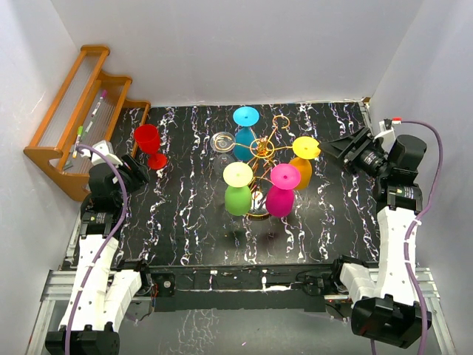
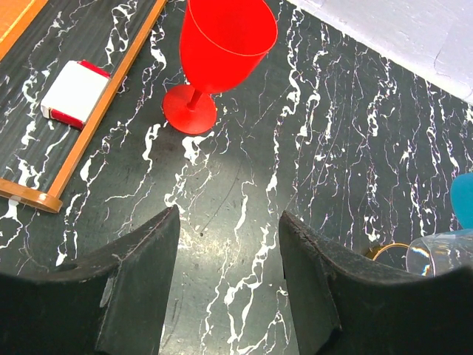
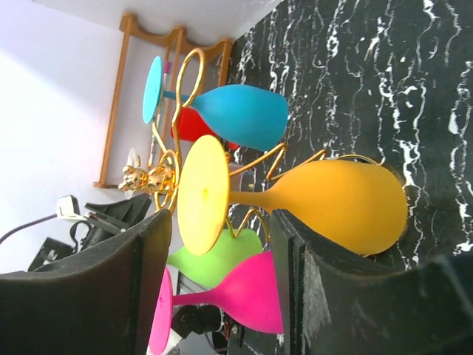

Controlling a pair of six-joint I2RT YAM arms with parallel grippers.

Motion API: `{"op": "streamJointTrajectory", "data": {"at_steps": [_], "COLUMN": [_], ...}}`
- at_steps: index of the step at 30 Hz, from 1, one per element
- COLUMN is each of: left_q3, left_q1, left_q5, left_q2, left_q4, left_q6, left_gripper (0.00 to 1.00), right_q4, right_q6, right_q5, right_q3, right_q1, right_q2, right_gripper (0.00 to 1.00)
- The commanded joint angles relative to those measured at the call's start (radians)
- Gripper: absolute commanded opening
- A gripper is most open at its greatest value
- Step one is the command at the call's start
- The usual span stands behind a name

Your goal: Take the wine glass off the wine glass rack

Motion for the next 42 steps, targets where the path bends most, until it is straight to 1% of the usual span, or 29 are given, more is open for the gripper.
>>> {"op": "streamJointTrajectory", "data": {"at_steps": [1,4,7,14,24,32,38,40,42], "left_q3": [-0.012,-0.013,-0.014,-0.014,-0.015,-0.015,-0.014,-0.013,-0.014], "left_q1": [0.004,0.004,0.003,0.004,0.003,0.004,0.003,0.004,0.003], "left_q5": [0.012,0.013,0.015,0.014,0.020,0.020,0.018,0.018,0.019], "left_q2": [-0.019,-0.018,-0.017,-0.016,-0.010,-0.002,0.006,0.007,0.008], "left_q4": [0.010,0.011,0.009,0.004,0.005,0.007,0.010,0.011,0.011], "left_q6": [0.001,0.001,-0.001,0.000,-0.004,-0.002,-0.001,0.000,0.000], "left_gripper": [0.54,0.54,0.54,0.54,0.54,0.54,0.54,0.54,0.54], "right_q4": [0.103,0.114,0.119,0.118,0.195,0.182,0.155,0.142,0.137], "right_q6": [0.021,0.023,0.023,0.000,0.016,-0.004,-0.010,-0.011,-0.007], "right_q5": [-0.083,-0.107,-0.113,-0.108,-0.108,-0.108,-0.098,-0.091,-0.078], "right_q3": [-0.006,-0.018,-0.029,-0.032,-0.041,-0.013,0.000,0.007,0.011], "right_q1": [-0.003,0.001,0.007,0.016,0.027,0.047,0.052,0.052,0.052], "right_q2": [-0.033,-0.034,-0.029,0.000,0.039,0.077,0.077,0.071,0.061], "right_gripper": [0.56,0.50,0.47,0.45,0.42,0.31,0.12,0.09,0.08]}}
